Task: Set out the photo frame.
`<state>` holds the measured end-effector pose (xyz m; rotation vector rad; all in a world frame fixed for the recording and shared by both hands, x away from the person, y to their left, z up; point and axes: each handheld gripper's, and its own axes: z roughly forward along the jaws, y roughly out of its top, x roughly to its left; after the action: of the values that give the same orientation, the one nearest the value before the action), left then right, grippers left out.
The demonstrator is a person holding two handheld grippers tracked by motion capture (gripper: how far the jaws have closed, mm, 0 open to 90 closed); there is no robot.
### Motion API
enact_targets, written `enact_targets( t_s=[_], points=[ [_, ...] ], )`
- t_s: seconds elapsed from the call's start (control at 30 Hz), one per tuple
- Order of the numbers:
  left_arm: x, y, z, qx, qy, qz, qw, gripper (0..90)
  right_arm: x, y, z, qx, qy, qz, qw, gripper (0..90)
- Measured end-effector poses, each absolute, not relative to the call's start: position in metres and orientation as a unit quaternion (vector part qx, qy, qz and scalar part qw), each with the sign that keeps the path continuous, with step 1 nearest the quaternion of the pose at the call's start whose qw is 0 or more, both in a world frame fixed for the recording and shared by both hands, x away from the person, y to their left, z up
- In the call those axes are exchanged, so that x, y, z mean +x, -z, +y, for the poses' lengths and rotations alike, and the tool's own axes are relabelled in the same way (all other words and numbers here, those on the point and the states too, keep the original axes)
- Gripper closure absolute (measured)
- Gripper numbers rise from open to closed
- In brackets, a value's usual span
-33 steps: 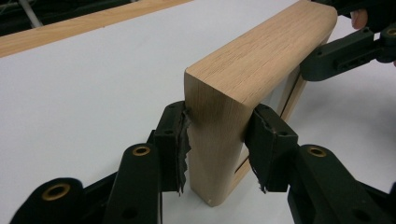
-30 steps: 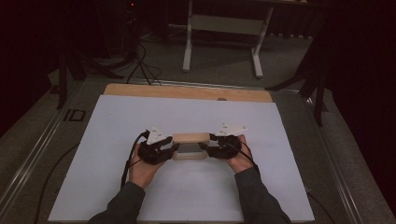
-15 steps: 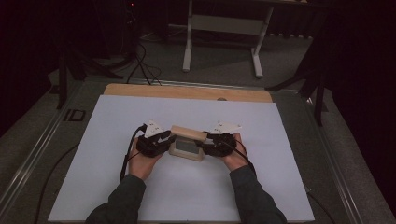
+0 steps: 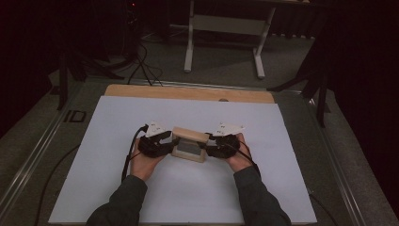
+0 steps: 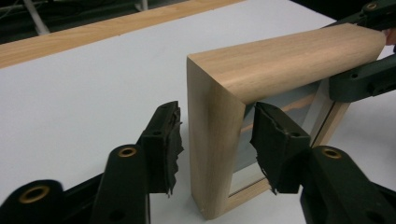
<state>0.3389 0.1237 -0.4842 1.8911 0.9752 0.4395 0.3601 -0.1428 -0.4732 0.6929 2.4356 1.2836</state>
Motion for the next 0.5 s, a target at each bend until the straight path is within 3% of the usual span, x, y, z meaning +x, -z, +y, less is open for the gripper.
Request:
enact_targets(
  t_s=[0.33,0.5],
  points=[
    [0.3433,0.4843,0.1230,0.781,-0.162,0.375,0.473,46.5,0.3632,0.4685,-0.1390,0.199,-0.435,0.861,0.172,53.2],
    [0.3433,0.4840,0.1225,0.784,-0.164,0.369,0.472,51.3,0.3656,0.4706,-0.1439,0.221,-0.435,0.858,0.159,52.5]
  ],
)
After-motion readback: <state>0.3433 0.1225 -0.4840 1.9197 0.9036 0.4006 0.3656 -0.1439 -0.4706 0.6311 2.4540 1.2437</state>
